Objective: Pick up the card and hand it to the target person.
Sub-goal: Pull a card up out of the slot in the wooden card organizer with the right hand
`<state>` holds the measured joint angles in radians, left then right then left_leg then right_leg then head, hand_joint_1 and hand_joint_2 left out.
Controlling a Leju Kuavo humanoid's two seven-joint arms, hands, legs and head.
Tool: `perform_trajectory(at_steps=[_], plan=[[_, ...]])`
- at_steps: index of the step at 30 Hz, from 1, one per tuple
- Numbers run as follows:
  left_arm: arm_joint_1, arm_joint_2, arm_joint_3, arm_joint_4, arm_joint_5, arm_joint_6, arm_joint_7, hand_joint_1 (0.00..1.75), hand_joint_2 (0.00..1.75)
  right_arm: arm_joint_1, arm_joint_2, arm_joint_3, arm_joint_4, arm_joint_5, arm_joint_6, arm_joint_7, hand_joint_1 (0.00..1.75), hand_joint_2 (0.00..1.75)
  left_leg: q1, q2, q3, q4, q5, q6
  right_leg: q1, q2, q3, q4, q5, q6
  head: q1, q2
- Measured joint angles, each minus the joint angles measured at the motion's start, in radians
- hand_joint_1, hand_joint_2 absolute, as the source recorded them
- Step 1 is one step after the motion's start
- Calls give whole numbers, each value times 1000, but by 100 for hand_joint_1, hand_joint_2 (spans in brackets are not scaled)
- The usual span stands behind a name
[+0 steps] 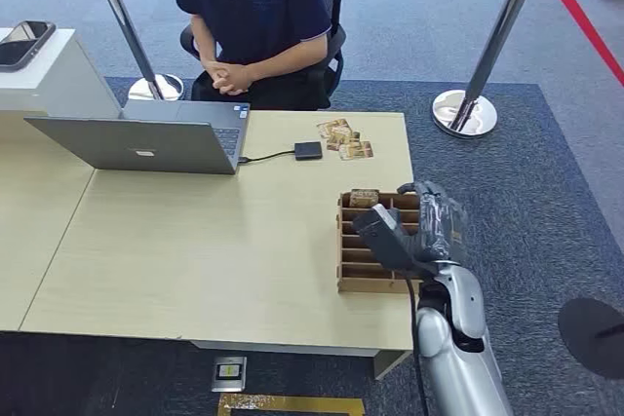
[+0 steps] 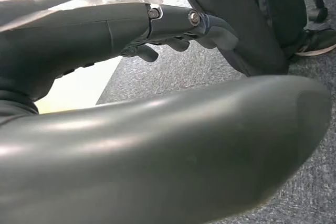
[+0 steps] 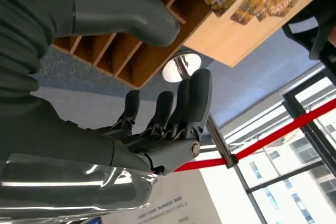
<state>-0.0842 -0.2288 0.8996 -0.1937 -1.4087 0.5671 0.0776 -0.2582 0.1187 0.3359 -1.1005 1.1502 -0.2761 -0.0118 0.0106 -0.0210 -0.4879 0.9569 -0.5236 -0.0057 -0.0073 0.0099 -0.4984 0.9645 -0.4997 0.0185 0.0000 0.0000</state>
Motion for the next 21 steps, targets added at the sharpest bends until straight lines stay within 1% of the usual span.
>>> perform_trajectory(at_steps=[5, 13, 21], plan=[[0, 1, -4, 0, -5, -3, 0, 0, 0, 5, 2, 3, 2, 0, -1, 10, 98, 175, 0, 1, -1, 0, 1, 0, 0, 0, -1, 0, 1, 0, 0, 0], [-1, 1, -6, 0, -9, -4, 0, 0, 0, -4, 4, 11, 37, 3, 0, 30, 98, 175, 0, 0, -1, 0, 0, 0, 0, 0, -1, 0, 0, 0, 0, 0], [0, 1, -10, 0, -13, -4, -2, 0, 0, -10, 6, 13, 55, 7, -3, 39, 94, 175, 0, 0, -1, 0, 0, 0, 0, 0, -1, 0, 0, 0, 0, 0]])
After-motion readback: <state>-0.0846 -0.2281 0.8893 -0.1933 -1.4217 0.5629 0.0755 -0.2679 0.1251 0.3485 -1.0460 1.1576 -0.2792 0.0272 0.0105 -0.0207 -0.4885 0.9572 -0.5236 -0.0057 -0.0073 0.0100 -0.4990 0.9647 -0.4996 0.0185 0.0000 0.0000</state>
